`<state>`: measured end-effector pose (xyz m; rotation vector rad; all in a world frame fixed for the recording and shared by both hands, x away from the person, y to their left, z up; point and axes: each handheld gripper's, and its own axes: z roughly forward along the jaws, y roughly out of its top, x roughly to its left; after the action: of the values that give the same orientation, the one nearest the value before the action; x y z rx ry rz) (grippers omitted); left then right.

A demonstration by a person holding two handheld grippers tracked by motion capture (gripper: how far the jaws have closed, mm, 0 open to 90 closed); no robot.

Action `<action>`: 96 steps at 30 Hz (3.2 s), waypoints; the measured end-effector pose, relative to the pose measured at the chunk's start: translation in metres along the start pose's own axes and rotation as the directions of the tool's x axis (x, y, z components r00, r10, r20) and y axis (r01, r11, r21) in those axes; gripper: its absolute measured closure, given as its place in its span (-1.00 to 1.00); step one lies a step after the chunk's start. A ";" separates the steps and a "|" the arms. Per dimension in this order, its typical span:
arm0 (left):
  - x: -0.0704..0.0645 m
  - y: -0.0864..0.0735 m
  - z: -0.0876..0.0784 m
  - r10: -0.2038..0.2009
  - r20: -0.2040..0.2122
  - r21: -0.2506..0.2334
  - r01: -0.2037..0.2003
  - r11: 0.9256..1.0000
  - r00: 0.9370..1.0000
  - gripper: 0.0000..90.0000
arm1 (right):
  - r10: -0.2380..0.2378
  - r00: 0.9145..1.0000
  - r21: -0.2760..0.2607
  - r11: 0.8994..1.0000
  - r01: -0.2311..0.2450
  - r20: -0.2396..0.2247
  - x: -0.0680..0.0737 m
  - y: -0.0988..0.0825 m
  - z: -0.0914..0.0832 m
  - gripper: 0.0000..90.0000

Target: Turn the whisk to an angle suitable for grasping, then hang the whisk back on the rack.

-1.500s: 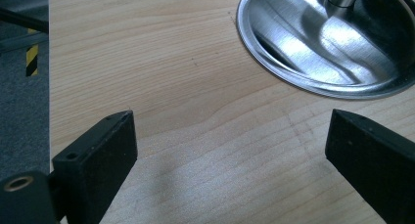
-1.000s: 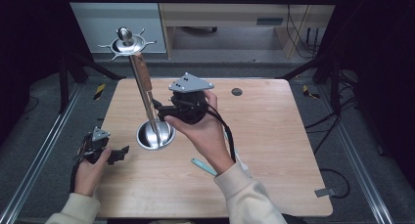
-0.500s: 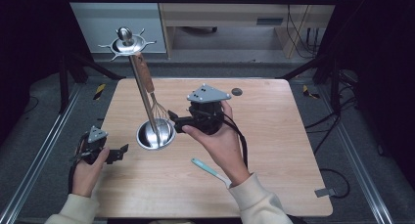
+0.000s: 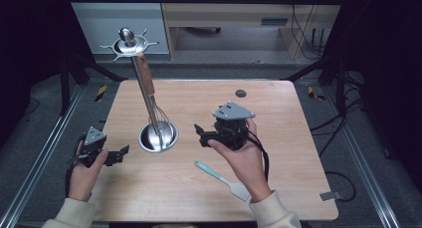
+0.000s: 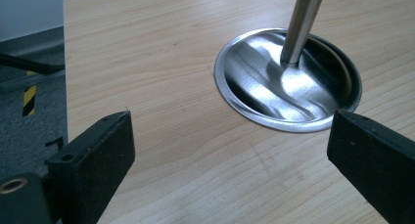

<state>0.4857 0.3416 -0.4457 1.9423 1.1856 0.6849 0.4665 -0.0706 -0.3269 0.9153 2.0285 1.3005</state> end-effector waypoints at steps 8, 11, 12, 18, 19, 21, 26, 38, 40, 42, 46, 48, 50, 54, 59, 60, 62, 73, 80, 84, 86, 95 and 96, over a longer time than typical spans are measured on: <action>-0.002 0.011 0.001 0.057 0.034 0.000 -0.057 0.998 0.998 -0.93 | 0.047 0.995 0.053 0.997 -0.051 0.084 -0.020 -0.039 -0.004 -0.68; -0.003 0.014 0.000 0.060 0.034 0.001 -0.060 0.998 0.998 -0.93 | 0.059 0.992 0.068 0.995 -0.066 0.109 -0.026 -0.052 -0.004 -0.72; -0.003 0.015 -0.001 0.064 0.034 0.001 -0.064 0.998 0.997 -0.93 | 0.058 0.991 0.079 0.995 -0.068 0.118 -0.028 -0.056 -0.003 -0.72; -0.006 0.025 -0.012 0.056 0.025 0.008 -0.056 0.998 0.998 -0.93 | 0.096 0.985 0.098 0.989 -0.110 0.142 -0.034 -0.071 0.000 -0.69; -0.006 0.027 -0.014 0.061 0.026 0.002 -0.061 0.998 0.998 -0.93 | 0.098 0.984 0.090 0.990 -0.112 0.146 -0.035 -0.073 0.000 -0.68; -0.007 0.033 -0.020 0.072 0.022 -0.009 -0.071 0.997 0.997 -0.93 | 0.097 0.985 0.090 0.990 -0.111 0.145 -0.036 -0.077 0.001 -0.68; -0.007 0.047 -0.032 0.088 0.013 -0.040 -0.087 0.995 0.996 -0.93 | 0.111 0.985 0.111 0.986 -0.126 0.132 -0.040 -0.094 0.006 -0.66; -0.009 0.074 -0.055 0.089 0.026 -0.110 -0.085 0.990 0.996 -0.91 | 0.156 0.974 0.196 0.963 -0.187 0.164 -0.049 -0.116 0.012 -0.65; -0.011 0.081 -0.060 0.091 0.027 -0.125 -0.086 0.988 0.996 -0.90 | 0.150 0.974 0.208 0.961 -0.184 0.169 -0.049 -0.118 0.013 -0.65; -0.013 0.088 -0.065 0.103 0.023 -0.137 -0.099 0.986 0.994 -0.88 | 0.150 0.973 0.214 0.959 -0.186 0.174 -0.050 -0.119 0.013 -0.64; -0.018 0.105 -0.076 0.114 0.023 -0.169 -0.109 0.980 0.993 -0.79 | 0.153 0.972 0.211 0.959 -0.190 0.181 -0.051 -0.120 0.013 -0.64; -0.021 0.114 -0.083 0.121 0.021 -0.191 -0.114 0.975 0.992 -0.69 | 0.152 0.971 0.217 0.957 -0.191 0.184 -0.050 -0.121 0.013 -0.64; -0.024 0.120 -0.089 0.124 0.020 -0.209 -0.117 0.971 0.992 -0.60 | 0.143 0.972 0.221 0.958 -0.183 0.187 -0.050 -0.121 0.014 -0.64; -0.032 0.134 -0.100 0.134 0.045 -0.249 -0.118 0.961 0.990 -0.36 | 0.130 0.973 0.226 0.959 -0.172 0.190 -0.049 -0.121 0.014 -0.64; -0.040 0.147 -0.109 0.151 0.068 -0.289 -0.125 0.949 0.986 -0.03 | 0.120 0.974 0.234 0.958 -0.165 0.194 -0.049 -0.122 0.014 -0.64; -0.041 0.149 -0.111 0.151 0.076 -0.297 -0.122 0.947 0.986 0.04 | 0.121 0.974 0.234 0.958 -0.165 0.194 -0.049 -0.122 0.014 -0.64; -0.043 0.154 -0.113 0.153 0.090 -0.312 -0.118 0.943 0.984 0.17 | 0.116 0.974 0.234 0.959 -0.160 0.194 -0.049 -0.122 0.014 -0.64; -0.050 0.172 -0.122 0.171 0.125 -0.381 -0.111 0.918 0.977 0.75 | 0.099 0.976 0.249 0.958 -0.146 0.192 -0.047 -0.123 0.016 -0.63; -0.053 0.181 -0.122 0.183 0.138 -0.391 -0.117 0.913 0.973 0.94 | 0.098 0.977 0.253 0.957 -0.145 0.189 -0.047 -0.124 0.017 -0.63; -0.054 0.185 -0.122 0.185 0.138 -0.394 -0.118 0.912 0.973 0.99 | 0.098 0.977 0.254 0.956 -0.145 0.190 -0.047 -0.124 0.017 -0.63; -0.055 0.186 -0.121 0.187 0.138 -0.395 -0.120 0.911 0.973 1.00 | 0.095 0.977 0.254 0.957 -0.142 0.189 -0.047 -0.124 0.017 -0.63; -0.056 0.193 -0.125 0.188 0.131 -0.410 -0.119 0.904 0.973 1.00 | 0.095 0.978 0.260 0.955 -0.142 0.186 -0.046 -0.124 0.018 -0.63; -0.056 0.194 -0.125 0.186 0.131 -0.413 -0.117 0.903 0.974 1.00 | 0.096 0.978 0.261 0.955 -0.143 0.186 -0.046 -0.124 0.018 -0.63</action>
<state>0.4652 0.2743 -0.2187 1.7109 0.7251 0.7631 0.4772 -0.1337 -0.4441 1.2487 2.0733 0.9759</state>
